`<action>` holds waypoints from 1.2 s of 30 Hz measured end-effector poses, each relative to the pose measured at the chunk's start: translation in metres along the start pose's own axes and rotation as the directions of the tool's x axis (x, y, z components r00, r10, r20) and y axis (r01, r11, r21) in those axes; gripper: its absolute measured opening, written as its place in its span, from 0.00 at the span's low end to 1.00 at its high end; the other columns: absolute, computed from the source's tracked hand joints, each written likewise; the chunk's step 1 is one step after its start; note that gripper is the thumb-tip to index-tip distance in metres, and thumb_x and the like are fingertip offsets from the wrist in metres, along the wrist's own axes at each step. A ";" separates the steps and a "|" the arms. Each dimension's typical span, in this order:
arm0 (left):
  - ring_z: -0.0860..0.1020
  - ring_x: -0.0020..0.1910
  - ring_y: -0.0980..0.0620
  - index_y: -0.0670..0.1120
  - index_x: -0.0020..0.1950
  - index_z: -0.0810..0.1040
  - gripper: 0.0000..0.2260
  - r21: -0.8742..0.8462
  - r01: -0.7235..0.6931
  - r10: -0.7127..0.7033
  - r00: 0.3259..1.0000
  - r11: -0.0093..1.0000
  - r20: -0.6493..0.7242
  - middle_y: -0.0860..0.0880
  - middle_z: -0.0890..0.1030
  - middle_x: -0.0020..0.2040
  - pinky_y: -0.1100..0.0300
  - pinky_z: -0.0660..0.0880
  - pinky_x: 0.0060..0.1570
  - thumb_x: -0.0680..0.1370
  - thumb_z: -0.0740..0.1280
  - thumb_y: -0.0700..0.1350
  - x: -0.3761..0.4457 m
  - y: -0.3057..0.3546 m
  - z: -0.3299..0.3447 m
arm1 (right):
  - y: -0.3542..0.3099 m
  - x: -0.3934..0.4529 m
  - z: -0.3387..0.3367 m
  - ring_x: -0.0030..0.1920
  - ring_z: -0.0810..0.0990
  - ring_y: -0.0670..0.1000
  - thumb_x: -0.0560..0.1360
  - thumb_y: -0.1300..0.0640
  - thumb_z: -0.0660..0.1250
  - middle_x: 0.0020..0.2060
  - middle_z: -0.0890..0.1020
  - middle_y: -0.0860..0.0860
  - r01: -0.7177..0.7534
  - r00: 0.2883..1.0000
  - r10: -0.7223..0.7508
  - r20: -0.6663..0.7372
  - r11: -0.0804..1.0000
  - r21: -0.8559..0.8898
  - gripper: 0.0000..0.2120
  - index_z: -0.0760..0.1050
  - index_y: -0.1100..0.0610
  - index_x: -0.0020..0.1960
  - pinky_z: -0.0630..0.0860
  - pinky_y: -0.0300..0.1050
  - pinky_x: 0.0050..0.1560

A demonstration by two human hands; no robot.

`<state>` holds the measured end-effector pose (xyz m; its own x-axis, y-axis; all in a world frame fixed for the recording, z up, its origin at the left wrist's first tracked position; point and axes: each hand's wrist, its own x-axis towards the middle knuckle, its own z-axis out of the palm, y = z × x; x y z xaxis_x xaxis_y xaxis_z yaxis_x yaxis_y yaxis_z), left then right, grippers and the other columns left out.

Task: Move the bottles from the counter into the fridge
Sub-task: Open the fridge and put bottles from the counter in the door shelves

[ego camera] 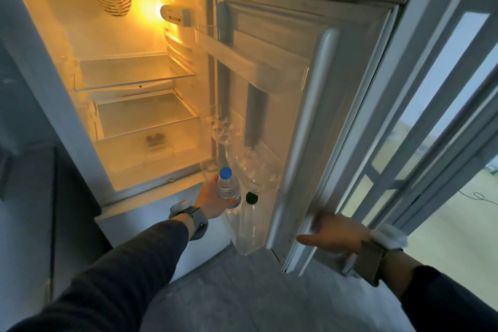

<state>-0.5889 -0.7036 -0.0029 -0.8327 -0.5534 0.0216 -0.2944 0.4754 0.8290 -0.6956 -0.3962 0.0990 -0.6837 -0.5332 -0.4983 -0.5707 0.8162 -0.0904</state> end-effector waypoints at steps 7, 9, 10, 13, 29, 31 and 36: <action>0.82 0.55 0.53 0.58 0.62 0.76 0.33 0.118 0.084 -0.096 0.991 0.990 0.097 0.57 0.84 0.55 0.48 0.80 0.58 0.59 0.79 0.64 0.041 -0.046 0.031 | 0.006 0.009 0.011 0.58 0.80 0.50 0.74 0.25 0.61 0.59 0.82 0.50 0.000 0.999 0.003 0.034 0.997 -0.080 0.36 0.79 0.54 0.63 0.77 0.47 0.62; 0.83 0.53 0.53 0.59 0.58 0.77 0.30 0.162 0.134 -0.152 0.983 0.978 0.106 0.59 0.84 0.52 0.49 0.80 0.57 0.58 0.78 0.65 0.040 -0.041 0.033 | 0.011 0.007 0.010 0.60 0.80 0.50 0.76 0.28 0.61 0.61 0.82 0.50 -0.004 0.999 0.009 0.047 0.996 -0.094 0.33 0.79 0.53 0.64 0.76 0.48 0.64; 0.82 0.52 0.53 0.59 0.54 0.77 0.27 0.200 0.146 -0.172 0.978 0.969 0.120 0.58 0.84 0.50 0.49 0.80 0.57 0.59 0.78 0.64 0.037 -0.032 0.032 | 0.015 0.005 0.008 0.62 0.79 0.50 0.77 0.29 0.60 0.63 0.81 0.50 -0.007 0.999 0.011 0.042 0.994 -0.107 0.32 0.79 0.53 0.65 0.76 0.48 0.65; 0.81 0.50 0.50 0.59 0.48 0.74 0.18 0.268 0.186 -0.230 0.963 0.945 0.143 0.54 0.83 0.49 0.50 0.79 0.55 0.64 0.78 0.58 0.026 -0.011 0.030 | 0.015 0.002 0.001 0.66 0.77 0.51 0.79 0.32 0.60 0.66 0.79 0.49 0.035 0.999 -0.034 0.006 0.990 -0.135 0.29 0.77 0.52 0.68 0.74 0.49 0.68; 0.77 0.49 0.50 0.52 0.59 0.76 0.19 0.265 0.257 -0.275 0.961 0.929 0.031 0.54 0.78 0.50 0.55 0.72 0.48 0.72 0.77 0.52 0.020 -0.001 0.051 | 0.020 0.015 -0.004 0.68 0.76 0.51 0.81 0.33 0.58 0.68 0.79 0.50 0.127 0.992 -0.127 0.016 0.976 -0.176 0.29 0.74 0.51 0.72 0.72 0.49 0.70; 0.78 0.51 0.49 0.52 0.60 0.77 0.19 0.251 0.246 -0.263 0.964 0.936 0.035 0.54 0.79 0.50 0.55 0.72 0.49 0.72 0.77 0.52 0.019 0.001 0.055 | 0.019 0.014 -0.004 0.68 0.76 0.51 0.81 0.34 0.58 0.68 0.79 0.50 0.134 0.991 -0.132 0.022 0.975 -0.176 0.29 0.74 0.52 0.72 0.72 0.49 0.70; 0.78 0.47 0.48 0.53 0.52 0.75 0.10 0.283 0.207 -0.230 0.972 0.936 0.049 0.51 0.79 0.47 0.55 0.71 0.46 0.76 0.73 0.52 0.019 0.010 0.060 | 0.019 0.014 -0.002 0.66 0.77 0.51 0.80 0.33 0.59 0.67 0.79 0.50 0.125 0.992 -0.124 0.020 0.979 -0.158 0.29 0.74 0.51 0.71 0.74 0.50 0.68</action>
<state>-0.6362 -0.6685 -0.0272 -0.7648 -0.6135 -0.1968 -0.5809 0.5245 0.6225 -0.7166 -0.3887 0.0922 -0.5986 -0.6254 -0.5006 -0.7165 0.6975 -0.0146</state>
